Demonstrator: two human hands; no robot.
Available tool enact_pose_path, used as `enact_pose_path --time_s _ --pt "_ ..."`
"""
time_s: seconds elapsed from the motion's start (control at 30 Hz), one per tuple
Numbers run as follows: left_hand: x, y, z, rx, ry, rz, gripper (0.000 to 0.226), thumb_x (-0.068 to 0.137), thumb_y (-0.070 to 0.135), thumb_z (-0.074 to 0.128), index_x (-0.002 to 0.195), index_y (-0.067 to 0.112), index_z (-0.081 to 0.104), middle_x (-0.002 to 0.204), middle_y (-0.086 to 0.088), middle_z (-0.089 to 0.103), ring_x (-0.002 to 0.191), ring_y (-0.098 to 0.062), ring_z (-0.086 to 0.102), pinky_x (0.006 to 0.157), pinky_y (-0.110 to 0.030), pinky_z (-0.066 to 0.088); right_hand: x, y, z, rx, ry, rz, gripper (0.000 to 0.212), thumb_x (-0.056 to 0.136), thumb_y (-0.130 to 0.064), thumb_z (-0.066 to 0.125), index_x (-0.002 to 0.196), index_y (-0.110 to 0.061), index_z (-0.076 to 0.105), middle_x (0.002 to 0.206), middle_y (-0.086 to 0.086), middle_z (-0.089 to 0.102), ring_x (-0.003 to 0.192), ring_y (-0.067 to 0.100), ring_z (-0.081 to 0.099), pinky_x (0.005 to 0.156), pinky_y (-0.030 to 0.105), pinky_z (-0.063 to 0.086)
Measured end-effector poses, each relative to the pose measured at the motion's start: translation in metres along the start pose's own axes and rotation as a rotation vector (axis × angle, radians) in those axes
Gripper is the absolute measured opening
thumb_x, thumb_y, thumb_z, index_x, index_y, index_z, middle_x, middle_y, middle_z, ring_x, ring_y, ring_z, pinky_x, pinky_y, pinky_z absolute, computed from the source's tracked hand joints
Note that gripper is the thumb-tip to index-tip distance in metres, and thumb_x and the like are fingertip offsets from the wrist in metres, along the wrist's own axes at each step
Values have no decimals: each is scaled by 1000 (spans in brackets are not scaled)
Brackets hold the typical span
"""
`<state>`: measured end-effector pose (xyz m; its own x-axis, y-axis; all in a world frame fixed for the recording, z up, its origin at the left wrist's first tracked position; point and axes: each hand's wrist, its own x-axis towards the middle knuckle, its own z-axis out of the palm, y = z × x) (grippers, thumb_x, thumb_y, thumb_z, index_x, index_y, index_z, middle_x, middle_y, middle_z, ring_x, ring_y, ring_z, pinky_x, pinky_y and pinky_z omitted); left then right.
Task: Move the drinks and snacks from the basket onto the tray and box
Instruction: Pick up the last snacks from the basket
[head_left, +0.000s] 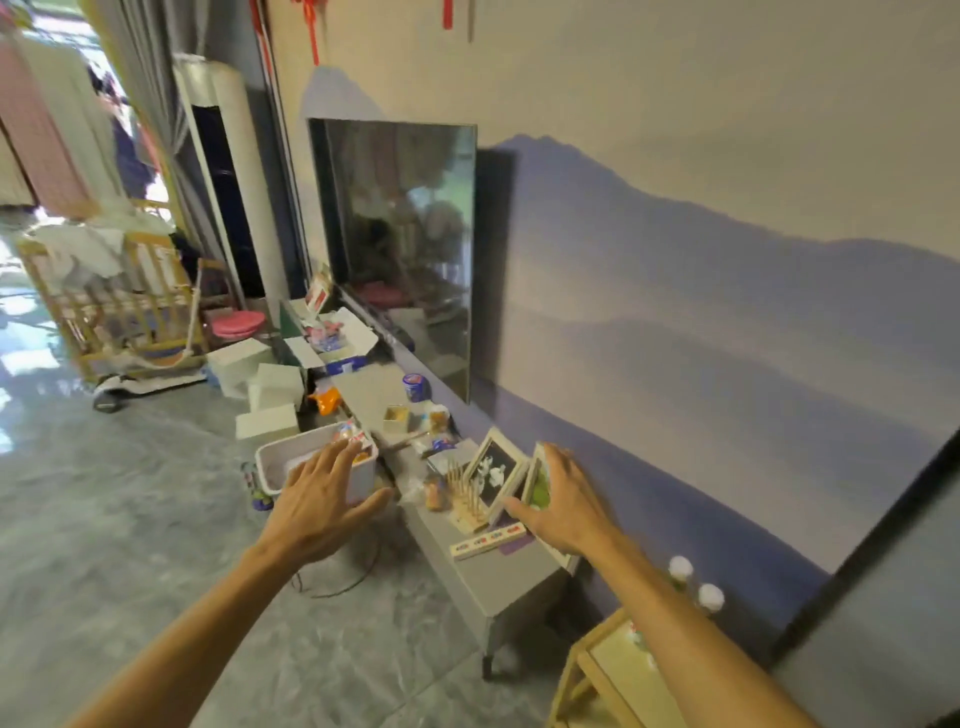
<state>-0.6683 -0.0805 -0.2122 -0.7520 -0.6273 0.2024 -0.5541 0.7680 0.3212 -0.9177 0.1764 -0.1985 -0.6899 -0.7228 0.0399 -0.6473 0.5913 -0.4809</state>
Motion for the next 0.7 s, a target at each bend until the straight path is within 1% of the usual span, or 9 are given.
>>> enact_pose_path --time_s 0.07,0.13,0.2,0.3,0.33,0.5,0.7 --pt "1 -45 -12 12 4 -60 109 82 100 27 165 28 27 171 -3 31 150 -29 39 125 -55 31 25 -35 21 -26 -18 -43 127 65 -99 47 165 -27 15 168 4 33 151 29 40 115 48 47" --pt "9 -87 -23 31 16 -99 109 82 99 27 164 27 29 170 -3 33 148 -28 42 124 -54 32 52 -72 41 -29 -50 -79 127 69 -96 51 167 -24 15 170 6 30 153 29 37 118 49 45" --pt "22 -127 -33 43 28 -114 107 83 98 29 163 26 30 169 -2 34 147 -27 43 123 -53 32 81 -109 62 -40 -65 -106 122 77 -89 58 169 -23 12 174 6 24 157 30 32 121 50 41" --pt "49 -189 -47 56 30 -128 110 83 99 28 164 25 29 170 -2 32 148 -25 42 125 -52 31 123 -164 95 -45 -96 -116 120 84 -85 59 171 -23 6 178 5 14 162 30 21 125 49 33" --pt "60 -209 -52 59 31 -132 111 83 99 27 165 25 28 171 -2 32 150 -25 41 125 -52 31 136 -182 106 -44 -104 -116 119 84 -84 59 171 -22 6 178 5 12 162 29 20 125 49 32" --pt "118 -299 -70 73 19 -153 109 83 100 27 165 29 26 172 -3 30 154 -26 36 127 -54 29 198 -255 160 -28 -69 -93 114 84 -82 62 168 -22 13 175 5 21 157 30 31 118 45 42" --pt "188 -365 -64 59 -23 -149 108 82 101 27 164 31 26 172 -2 31 155 -26 35 127 -54 27 271 -290 206 -28 -56 -34 117 82 -84 63 168 -22 13 172 10 26 155 33 33 119 49 43"
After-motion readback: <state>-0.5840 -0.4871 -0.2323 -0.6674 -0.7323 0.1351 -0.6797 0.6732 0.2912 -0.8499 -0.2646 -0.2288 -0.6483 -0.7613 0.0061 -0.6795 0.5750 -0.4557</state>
